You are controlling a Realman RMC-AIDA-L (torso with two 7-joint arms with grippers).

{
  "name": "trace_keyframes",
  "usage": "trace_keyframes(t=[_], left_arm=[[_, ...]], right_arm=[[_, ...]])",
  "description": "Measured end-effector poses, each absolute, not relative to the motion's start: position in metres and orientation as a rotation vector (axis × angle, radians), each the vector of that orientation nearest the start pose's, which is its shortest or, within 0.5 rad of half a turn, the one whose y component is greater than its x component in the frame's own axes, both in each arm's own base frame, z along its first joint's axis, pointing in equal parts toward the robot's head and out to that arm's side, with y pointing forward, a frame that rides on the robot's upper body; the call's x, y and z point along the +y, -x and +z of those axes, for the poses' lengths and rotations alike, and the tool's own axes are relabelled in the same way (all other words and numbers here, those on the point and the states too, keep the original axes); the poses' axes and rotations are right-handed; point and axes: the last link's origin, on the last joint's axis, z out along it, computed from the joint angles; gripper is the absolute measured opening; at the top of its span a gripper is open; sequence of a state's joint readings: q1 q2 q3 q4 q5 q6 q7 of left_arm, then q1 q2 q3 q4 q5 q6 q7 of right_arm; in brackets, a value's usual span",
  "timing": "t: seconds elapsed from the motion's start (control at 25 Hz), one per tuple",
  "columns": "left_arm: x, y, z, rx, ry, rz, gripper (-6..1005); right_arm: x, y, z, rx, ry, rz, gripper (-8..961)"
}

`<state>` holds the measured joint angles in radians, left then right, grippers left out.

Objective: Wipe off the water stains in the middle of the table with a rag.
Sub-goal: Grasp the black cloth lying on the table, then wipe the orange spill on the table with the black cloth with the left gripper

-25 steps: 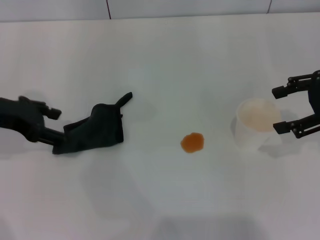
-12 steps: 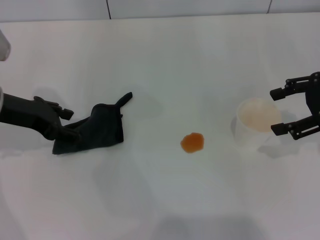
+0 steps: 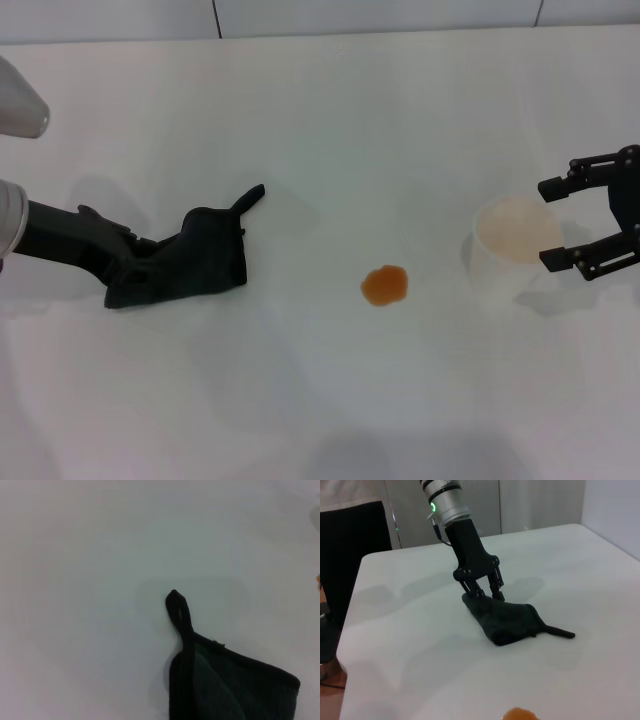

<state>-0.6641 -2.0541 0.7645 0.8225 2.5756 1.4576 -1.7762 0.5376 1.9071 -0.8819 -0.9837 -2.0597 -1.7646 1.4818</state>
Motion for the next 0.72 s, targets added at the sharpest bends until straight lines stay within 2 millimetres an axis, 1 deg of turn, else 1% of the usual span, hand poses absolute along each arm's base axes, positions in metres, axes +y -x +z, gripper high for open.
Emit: trace_keyframes(t=[0.04, 0.48, 0.56, 0.68, 0.72], left_arm=[[0.363, 0.280, 0.015, -0.814, 2.763, 0.182, 418], [0.366, 0.278, 0.008, -0.811, 2.771, 0.195, 182], [0.368, 0.275, 0.008, -0.800, 2.773, 0.186, 137], [0.374, 0.263, 0.007, -0.786, 2.779, 0.137, 70], [0.377, 0.258, 0.006, -0.790, 2.779, 0.114, 66]], right_arm=[[0.340, -0.242, 0.082, 0.219, 2.960, 0.252, 841], [0.341, -0.242, 0.078, 0.222, 2.953, 0.241, 840], [0.341, -0.242, 0.078, 0.221, 2.953, 0.241, 840], [0.341, -0.242, 0.078, 0.220, 2.954, 0.239, 840], [0.341, -0.242, 0.078, 0.220, 2.954, 0.239, 840]])
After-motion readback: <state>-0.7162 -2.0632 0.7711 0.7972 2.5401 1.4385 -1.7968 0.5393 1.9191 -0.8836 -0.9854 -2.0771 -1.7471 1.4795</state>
